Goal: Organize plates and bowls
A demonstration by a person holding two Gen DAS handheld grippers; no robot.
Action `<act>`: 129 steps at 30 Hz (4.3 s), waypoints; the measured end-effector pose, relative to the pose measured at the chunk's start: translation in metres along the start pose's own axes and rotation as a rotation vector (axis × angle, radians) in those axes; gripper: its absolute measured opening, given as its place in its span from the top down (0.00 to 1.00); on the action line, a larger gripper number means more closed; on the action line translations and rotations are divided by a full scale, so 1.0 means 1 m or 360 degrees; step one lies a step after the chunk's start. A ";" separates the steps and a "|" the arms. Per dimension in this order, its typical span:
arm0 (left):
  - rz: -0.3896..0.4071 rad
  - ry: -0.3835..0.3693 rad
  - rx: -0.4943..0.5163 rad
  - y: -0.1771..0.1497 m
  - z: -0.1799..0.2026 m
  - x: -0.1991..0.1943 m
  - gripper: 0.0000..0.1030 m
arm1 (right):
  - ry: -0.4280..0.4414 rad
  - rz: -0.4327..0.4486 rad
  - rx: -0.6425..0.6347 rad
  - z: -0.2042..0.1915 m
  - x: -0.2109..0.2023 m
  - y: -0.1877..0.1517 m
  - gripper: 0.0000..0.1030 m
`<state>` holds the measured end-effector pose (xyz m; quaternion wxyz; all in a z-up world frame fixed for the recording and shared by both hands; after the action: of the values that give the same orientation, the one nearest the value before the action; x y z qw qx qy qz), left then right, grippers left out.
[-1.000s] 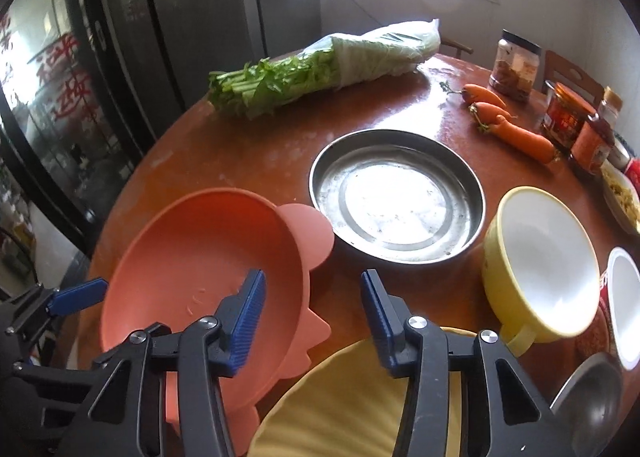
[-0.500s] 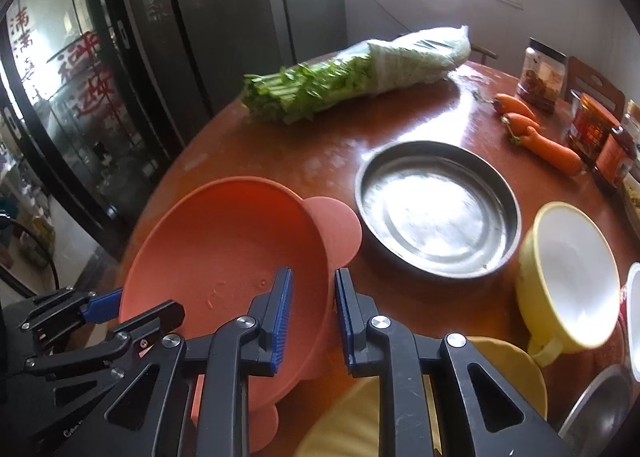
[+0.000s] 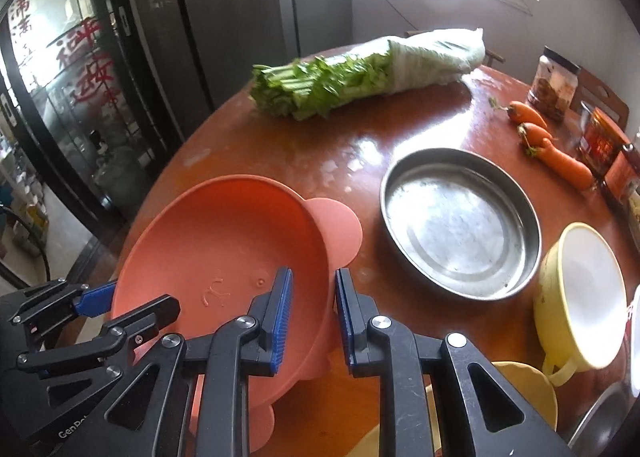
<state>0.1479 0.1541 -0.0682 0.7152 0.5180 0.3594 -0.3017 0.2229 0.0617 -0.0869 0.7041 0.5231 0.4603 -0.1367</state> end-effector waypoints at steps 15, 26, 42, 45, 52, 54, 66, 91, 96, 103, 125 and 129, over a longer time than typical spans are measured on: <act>0.0127 0.0021 -0.0040 0.009 -0.004 -0.016 0.39 | 0.0039 0.0077 0.0089 0.011 -0.019 -0.001 0.65; 0.0265 -0.0022 -0.0004 0.001 0.019 -0.064 0.34 | 0.0026 0.0227 0.0148 0.031 -0.081 -0.016 0.57; 0.0252 -0.0116 0.0173 -0.035 0.096 -0.083 0.31 | -0.0046 0.0351 0.0231 0.078 -0.159 -0.065 0.49; 0.0198 -0.0152 0.0202 -0.047 0.106 -0.078 0.31 | -0.0046 0.0345 0.0232 0.081 -0.164 -0.076 0.49; 0.0059 -0.0154 0.0218 -0.075 0.120 -0.057 0.31 | -0.0043 0.0274 0.0189 0.086 -0.156 -0.090 0.48; 0.0038 -0.0145 0.0218 -0.081 0.122 -0.054 0.31 | -0.0034 0.0232 0.0171 0.089 -0.149 -0.090 0.48; -0.0060 -0.0137 0.0227 -0.094 0.140 -0.032 0.31 | -0.0020 0.0104 0.0099 0.105 -0.113 -0.082 0.48; -0.0068 -0.0050 0.0253 -0.092 0.128 -0.024 0.62 | -0.0029 -0.0128 -0.0119 0.079 -0.058 -0.071 0.53; -0.0055 -0.0051 0.0198 -0.091 0.113 -0.028 0.62 | 0.0036 -0.0117 -0.0164 0.058 -0.051 -0.064 0.53; -0.0060 -0.0119 0.0169 -0.091 0.105 -0.031 0.62 | 0.0028 -0.0056 -0.0038 0.069 -0.069 -0.071 0.53; -0.0066 -0.0215 0.0185 -0.082 0.108 -0.023 0.63 | 0.0070 0.0001 0.0345 0.053 -0.124 -0.171 0.53; -0.0052 -0.0215 0.0211 -0.085 0.115 -0.024 0.69 | 0.0034 -0.0002 0.0331 0.053 -0.112 -0.169 0.64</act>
<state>0.0893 0.0218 -0.0699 0.6969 0.5367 0.2981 -0.3708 0.0760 -0.0868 -0.1000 0.6409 0.5947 0.4514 -0.1785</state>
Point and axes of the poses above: each gripper's, at about its wrist camera, not at the fingertips, and x roughly the way its jaws point, z to its right, y to its top, the point moved 4 cm from there along x, roughly the way its jaws point, and after that the axes turned 6 degrees about -x, right-handed, at the moved point
